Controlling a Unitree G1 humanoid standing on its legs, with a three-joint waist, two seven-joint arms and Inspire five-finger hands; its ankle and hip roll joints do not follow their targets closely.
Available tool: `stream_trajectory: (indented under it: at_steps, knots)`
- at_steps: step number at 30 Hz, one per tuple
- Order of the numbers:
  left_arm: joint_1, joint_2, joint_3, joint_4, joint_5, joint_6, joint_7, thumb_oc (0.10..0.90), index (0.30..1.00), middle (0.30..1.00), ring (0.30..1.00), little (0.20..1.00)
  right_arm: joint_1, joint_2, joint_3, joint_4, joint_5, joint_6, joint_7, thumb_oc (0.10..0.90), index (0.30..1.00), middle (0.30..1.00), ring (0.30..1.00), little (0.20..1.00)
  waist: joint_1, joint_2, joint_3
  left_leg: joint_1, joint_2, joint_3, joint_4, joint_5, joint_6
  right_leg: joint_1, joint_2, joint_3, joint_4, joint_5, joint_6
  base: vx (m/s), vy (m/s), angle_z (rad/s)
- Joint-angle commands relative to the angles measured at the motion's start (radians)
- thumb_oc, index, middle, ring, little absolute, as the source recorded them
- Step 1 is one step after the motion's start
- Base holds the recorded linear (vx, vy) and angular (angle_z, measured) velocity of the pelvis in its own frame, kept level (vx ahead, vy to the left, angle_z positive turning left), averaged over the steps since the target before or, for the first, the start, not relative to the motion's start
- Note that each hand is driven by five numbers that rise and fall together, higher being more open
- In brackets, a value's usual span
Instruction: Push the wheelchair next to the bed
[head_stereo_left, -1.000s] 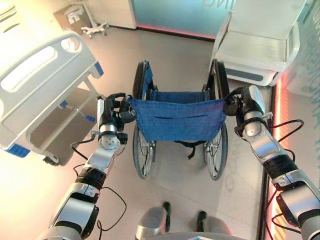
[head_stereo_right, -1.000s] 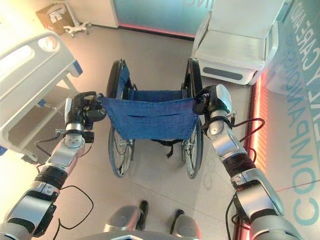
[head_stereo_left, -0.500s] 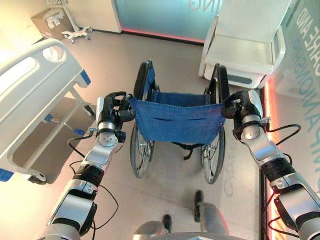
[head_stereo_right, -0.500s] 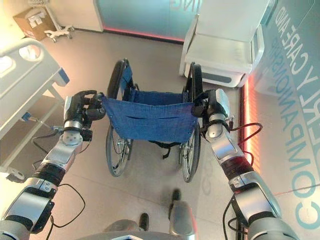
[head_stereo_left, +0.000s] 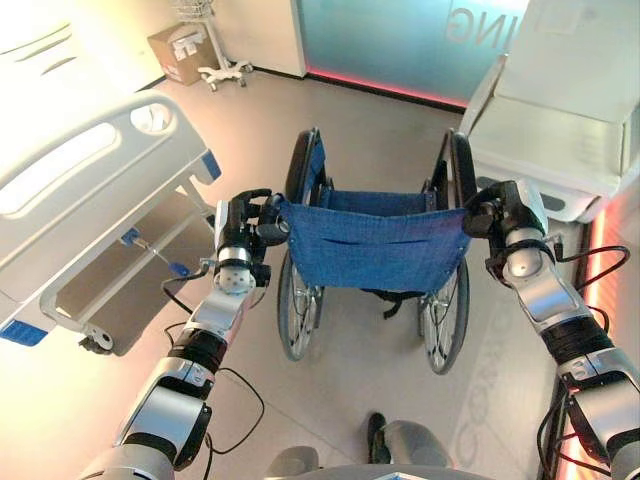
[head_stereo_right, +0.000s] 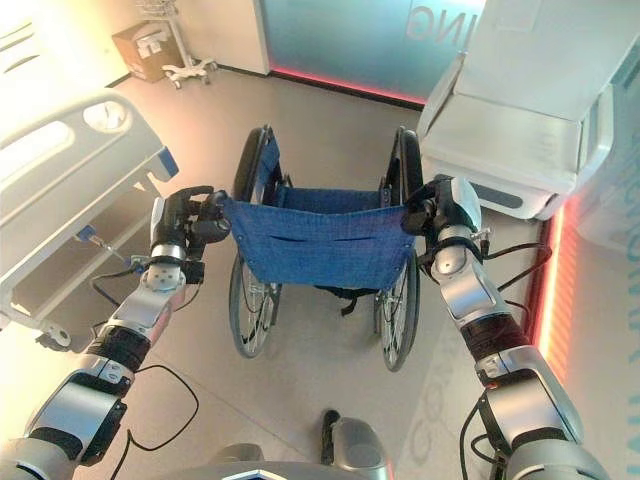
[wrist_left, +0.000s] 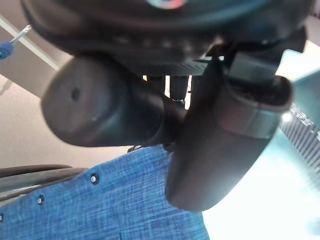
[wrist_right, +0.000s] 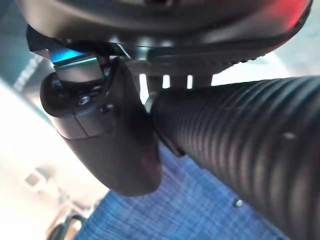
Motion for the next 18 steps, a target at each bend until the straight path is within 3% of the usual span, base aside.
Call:
stream_trajectory:
  at_steps: [1, 2, 3, 4, 5, 8, 10, 13, 15, 18]
  knots:
    - [0.046, 0.004, -0.027, -0.061, -0.006, -0.063, -0.09, 0.4, 0.3, 0.3, 0.3, 0.3, 0.083, -0.031, 0.025, 0.054, -0.038, -0.022, 0.024, 0.4, 0.3, 0.3, 0.3, 0.3, 0.026, -0.041, 0.044, -0.117, -0.058, 0.073, -0.097, 0.19, 0.056, 0.116, -0.023, 0.048, -0.121, 0.073, 0.058, 0.53, -0.096, 0.14]
    - [0.07, 0.004, -0.016, -0.063, 0.007, -0.08, -0.078, 0.4, 0.3, 0.3, 0.3, 0.3, 0.065, -0.017, 0.043, 0.072, -0.045, -0.024, 0.022, 0.4, 0.3, 0.3, 0.3, 0.3, 0.049, -0.028, 0.056, -0.114, -0.077, 0.09, -0.286, 0.187, 0.063, 0.155, 0.003, 0.07, -0.139, 0.058, 0.068, 0.64, -0.057, -0.11]
    - [0.078, 0.011, -0.01, -0.067, 0.004, -0.08, -0.078, 0.4, 0.3, 0.3, 0.3, 0.3, 0.055, -0.011, 0.051, 0.079, -0.049, -0.017, 0.022, 0.4, 0.3, 0.3, 0.3, 0.3, 0.066, -0.012, 0.062, -0.126, -0.082, 0.1, -0.403, 0.229, 0.049, 0.182, 0.025, 0.066, -0.15, 0.05, 0.068, 0.55, -0.027, -0.56]
    - [0.081, 0.012, -0.008, -0.07, 0.004, -0.079, -0.076, 0.4, 0.3, 0.3, 0.3, 0.3, 0.054, -0.009, 0.054, 0.079, -0.049, -0.015, 0.021, 0.4, 0.3, 0.3, 0.3, 0.3, 0.072, -0.01, 0.066, -0.128, -0.088, 0.1, -0.44, 0.245, 0.044, 0.195, 0.029, 0.071, -0.155, 0.048, 0.069, 0.56, 0.009, -0.71]
    - [0.097, 0.012, -0.002, -0.085, 0.013, -0.075, -0.068, 0.4, 0.3, 0.3, 0.3, 0.3, 0.046, -0.006, 0.065, 0.074, -0.051, -0.001, 0.027, 0.4, 0.3, 0.3, 0.3, 0.3, 0.101, 0.006, 0.069, -0.176, -0.099, 0.086, -0.562, 0.322, 0.022, 0.238, 0.053, 0.095, -0.182, 0.044, 0.069, 0.41, 0.012, -0.46]
    - [0.115, 0.027, 0.026, -0.111, 0.022, -0.062, -0.063, 0.4, 0.3, 0.3, 0.3, 0.3, 0.002, -0.029, 0.077, 0.086, -0.053, -0.006, 0.07, 0.4, 0.3, 0.3, 0.3, 0.3, 0.14, 0.021, 0.064, -0.189, -0.097, 0.061, -0.719, 0.378, 0.009, 0.279, 0.063, 0.116, -0.182, 0.01, 0.071, 0.52, 0.068, -0.55]
    - [0.125, 0.043, 0.047, -0.121, 0.012, -0.049, -0.065, 0.4, 0.3, 0.3, 0.3, 0.3, -0.032, -0.038, 0.085, 0.106, -0.056, -0.013, 0.093, 0.4, 0.3, 0.3, 0.3, 0.3, 0.151, 0.03, 0.049, -0.171, -0.09, 0.086, -0.672, 0.355, 0.023, 0.274, 0.05, 0.095, -0.143, -0.029, 0.074, 0.53, 0.132, -0.7]
    - [0.142, 0.048, 0.055, -0.121, 0.026, -0.045, -0.097, 0.4, 0.3, 0.3, 0.3, 0.3, -0.011, -0.031, 0.065, 0.119, -0.06, -0.01, 0.101, 0.4, 0.3, 0.3, 0.3, 0.3, 0.174, 0.012, 0.035, -0.207, -0.106, 0.1, -0.504, 0.26, 0.054, 0.301, -0.002, 0.056, -0.086, -0.08, 0.082, 0.49, 0.102, -0.42]
    - [0.148, 0.051, 0.052, -0.129, 0.027, -0.035, -0.092, 0.4, 0.3, 0.3, 0.3, 0.3, -0.003, -0.019, 0.063, 0.14, -0.055, -0.022, 0.091, 0.4, 0.3, 0.3, 0.3, 0.3, 0.182, 0.009, 0.022, -0.164, -0.107, 0.102, -0.512, 0.22, 0.082, 0.306, -0.028, 0.033, -0.038, -0.085, 0.099, 0.49, 0.133, -0.1]
    - [0.133, 0.061, 0.048, -0.137, 0.031, -0.015, -0.09, 0.4, 0.3, 0.3, 0.3, 0.3, 0.001, 0.009, 0.057, 0.155, -0.065, -0.034, 0.075, 0.4, 0.3, 0.3, 0.3, 0.3, 0.204, 0.003, 0.003, -0.126, -0.12, 0.089, -0.55, 0.219, 0.108, 0.313, -0.08, -0.003, 0.098, -0.034, 0.145, 0.36, 0.141, -0.2]
